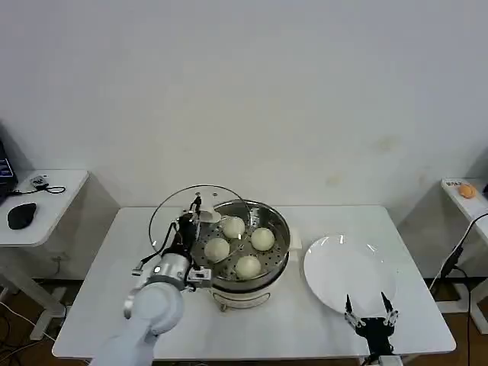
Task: Take steamed baozi put them in steamer then cover it.
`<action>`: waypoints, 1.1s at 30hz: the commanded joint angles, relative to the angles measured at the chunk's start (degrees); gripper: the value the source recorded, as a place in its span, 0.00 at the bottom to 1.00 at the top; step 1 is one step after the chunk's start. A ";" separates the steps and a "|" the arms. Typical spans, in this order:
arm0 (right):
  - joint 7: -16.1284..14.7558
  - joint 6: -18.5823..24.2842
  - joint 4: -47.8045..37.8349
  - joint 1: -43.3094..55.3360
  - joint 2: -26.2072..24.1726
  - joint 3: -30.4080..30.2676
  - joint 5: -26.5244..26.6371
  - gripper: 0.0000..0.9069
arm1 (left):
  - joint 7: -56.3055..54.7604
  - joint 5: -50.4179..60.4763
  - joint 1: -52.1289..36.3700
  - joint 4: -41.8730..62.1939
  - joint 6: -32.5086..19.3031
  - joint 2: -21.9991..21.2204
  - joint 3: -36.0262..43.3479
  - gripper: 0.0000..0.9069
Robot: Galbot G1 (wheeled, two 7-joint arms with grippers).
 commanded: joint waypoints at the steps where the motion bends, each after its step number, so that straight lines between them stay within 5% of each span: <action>1: 0.90 0.90 -2.34 0.78 1.21 -0.64 -2.66 1.00 | 2.32 6.65 -1.32 2.47 1.08 -11.06 2.82 0.00; 14: 0.70 1.28 -3.63 1.37 1.14 -1.37 -2.33 1.00 | 1.82 12.05 0.51 4.29 0.28 -17.51 4.51 0.00; 33: 0.31 1.46 -3.89 1.24 1.09 -2.21 -2.27 1.00 | -0.22 14.67 1.85 5.76 -1.82 -18.17 4.48 0.00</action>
